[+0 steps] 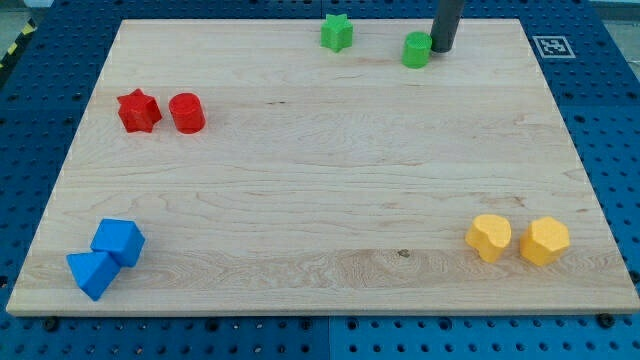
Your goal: Push the green circle into the green star
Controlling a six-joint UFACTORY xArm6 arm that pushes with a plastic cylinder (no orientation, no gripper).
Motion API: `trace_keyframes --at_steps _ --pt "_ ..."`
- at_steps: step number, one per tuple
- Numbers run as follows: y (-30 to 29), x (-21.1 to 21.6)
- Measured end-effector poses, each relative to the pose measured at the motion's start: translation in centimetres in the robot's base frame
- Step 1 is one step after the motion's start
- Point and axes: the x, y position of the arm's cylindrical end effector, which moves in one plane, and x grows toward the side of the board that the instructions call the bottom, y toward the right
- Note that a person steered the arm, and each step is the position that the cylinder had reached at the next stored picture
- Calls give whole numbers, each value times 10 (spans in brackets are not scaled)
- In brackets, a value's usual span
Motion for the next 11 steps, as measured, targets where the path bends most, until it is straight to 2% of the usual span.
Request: trace_keyframes --at_steps 1,4,10,11 --pt "0 16" --pt "-10 17" --pt "-104 7" --pt "-55 59"
